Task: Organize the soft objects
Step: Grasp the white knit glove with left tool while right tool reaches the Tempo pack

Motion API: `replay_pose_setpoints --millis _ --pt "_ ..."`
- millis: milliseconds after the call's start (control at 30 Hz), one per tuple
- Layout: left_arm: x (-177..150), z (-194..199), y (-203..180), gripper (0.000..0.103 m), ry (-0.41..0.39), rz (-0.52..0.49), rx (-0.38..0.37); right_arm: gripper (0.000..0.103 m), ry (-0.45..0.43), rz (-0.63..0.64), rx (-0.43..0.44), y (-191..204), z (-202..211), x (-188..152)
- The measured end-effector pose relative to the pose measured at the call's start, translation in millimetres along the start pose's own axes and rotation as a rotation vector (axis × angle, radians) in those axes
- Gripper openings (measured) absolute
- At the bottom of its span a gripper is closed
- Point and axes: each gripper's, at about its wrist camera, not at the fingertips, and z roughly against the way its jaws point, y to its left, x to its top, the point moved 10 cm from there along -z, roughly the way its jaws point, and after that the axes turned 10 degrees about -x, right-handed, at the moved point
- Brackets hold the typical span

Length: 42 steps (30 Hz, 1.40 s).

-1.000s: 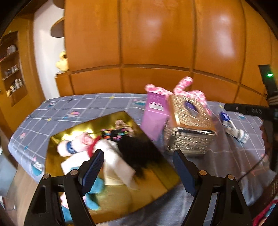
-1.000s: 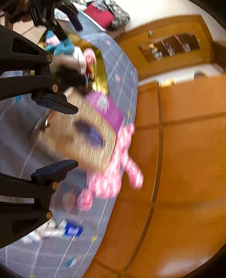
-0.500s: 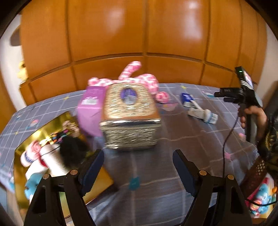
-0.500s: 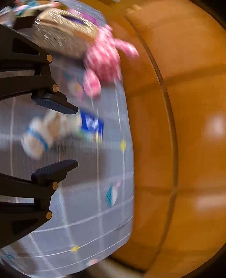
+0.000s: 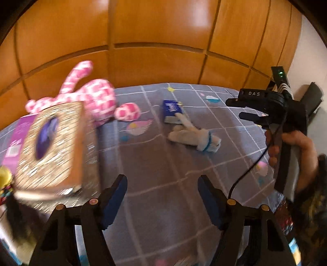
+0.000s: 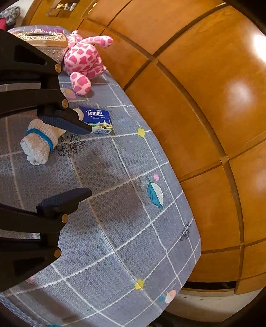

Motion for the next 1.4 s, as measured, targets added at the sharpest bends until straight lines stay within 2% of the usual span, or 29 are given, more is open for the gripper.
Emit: replay_pose_setpoints --millis 100,167,300,467,667,733,767,867,933,1133,1267,1333,1400 --pt "10 -27 -10 0.071 0.03 0.042 -0.047 0.055 0.009 -0.025 0.015 -2 2 0" --pt "16 -47 -17 0.066 0.054 0.08 -0.083 0.055 0.008 -0.04 0.024 -4 3 1" --pt "27 -80 -29 0.065 0.086 0.145 -0.13 0.055 0.014 -0.074 0.047 -8 4 3" --pt "45 -116 -43 0.071 0.087 0.197 -0.153 0.055 0.018 -0.096 0.079 -8 6 4" --pt "59 -159 -47 0.076 0.097 0.236 -0.129 0.055 0.034 -0.121 0.104 -9 4 3" --pt "58 -171 -48 0.071 0.118 0.237 -0.118 0.056 0.032 -0.127 0.111 -9 5 3" --pt "58 -175 -48 0.057 0.122 0.212 -0.102 0.056 0.035 -0.128 0.114 -9 4 3" --pt "59 -172 -51 0.04 0.085 0.132 -0.105 0.057 0.061 -0.131 0.126 -8 0 -1" --pt "59 -163 -49 0.036 0.076 0.106 -0.096 0.057 0.065 -0.127 0.131 -6 -1 -2" --pt "53 -99 -42 0.036 -0.014 0.033 -0.129 0.057 0.056 -0.118 0.12 -7 -1 -3" --pt "18 -55 -22 0.036 -0.037 -0.036 -0.074 0.057 0.052 -0.099 0.106 -6 -2 -4" --pt "-2 -47 -15 0.036 -0.026 -0.081 -0.042 0.057 0.058 -0.075 0.099 -3 -3 -7" --pt "-25 -49 -2 0.036 0.003 -0.084 -0.022 0.057 0.068 -0.044 0.087 2 -6 -11"
